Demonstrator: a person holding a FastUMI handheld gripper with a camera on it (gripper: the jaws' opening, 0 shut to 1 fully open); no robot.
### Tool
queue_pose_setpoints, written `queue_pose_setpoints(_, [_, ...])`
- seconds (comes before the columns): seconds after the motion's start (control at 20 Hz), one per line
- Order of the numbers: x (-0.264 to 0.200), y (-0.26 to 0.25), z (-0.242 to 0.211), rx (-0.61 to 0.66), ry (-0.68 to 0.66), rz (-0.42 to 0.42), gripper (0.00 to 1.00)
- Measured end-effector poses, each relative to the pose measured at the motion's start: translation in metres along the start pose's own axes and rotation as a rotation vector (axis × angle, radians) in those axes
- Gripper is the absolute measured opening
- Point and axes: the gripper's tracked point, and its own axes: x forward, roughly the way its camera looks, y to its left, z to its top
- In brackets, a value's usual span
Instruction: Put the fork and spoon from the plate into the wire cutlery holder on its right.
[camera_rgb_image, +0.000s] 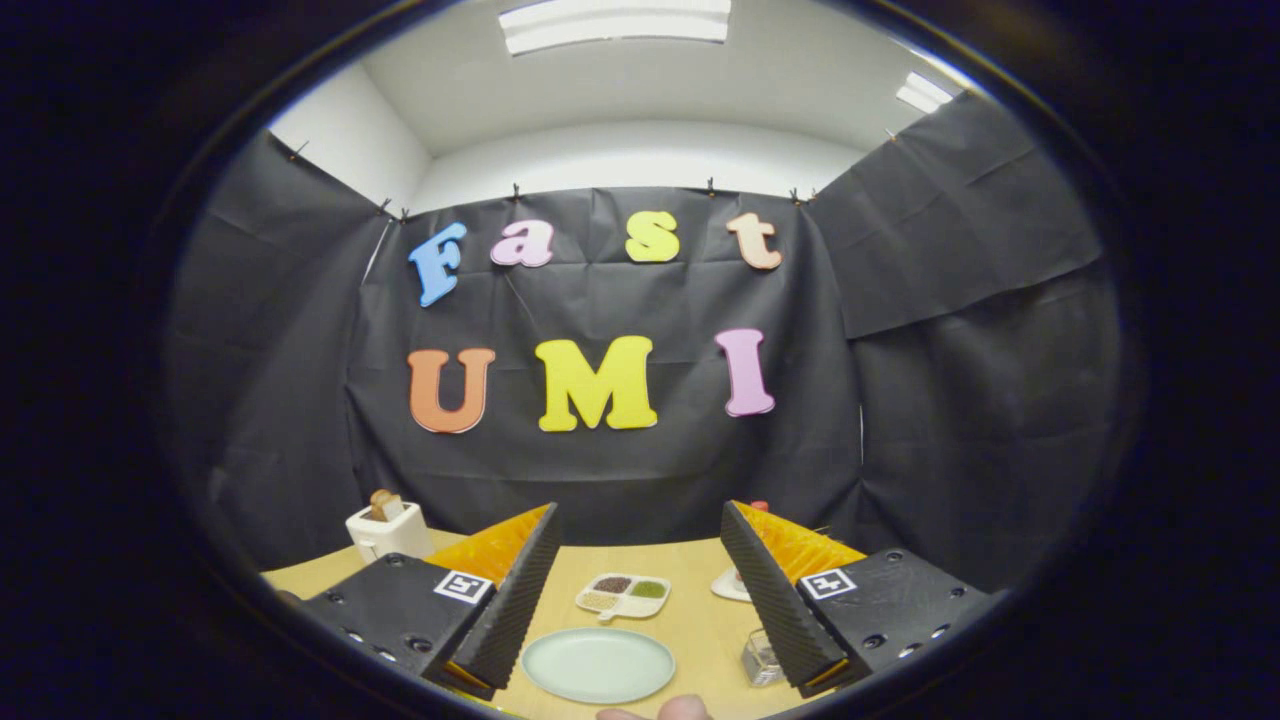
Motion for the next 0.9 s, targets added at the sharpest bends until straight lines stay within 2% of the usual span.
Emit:
queue_pose_setpoints(0.2, [0.000, -0.002, -0.004, 0.007, 0.011, -0.011, 0.96])
queue_pose_setpoints(0.45, [0.004, -0.015, -0.006, 0.080, 0.026, -0.038, 0.96])
queue_pose_setpoints(0.9, [0.007, -0.024, -0.011, 0.074, 0.033, -0.061, 0.96])
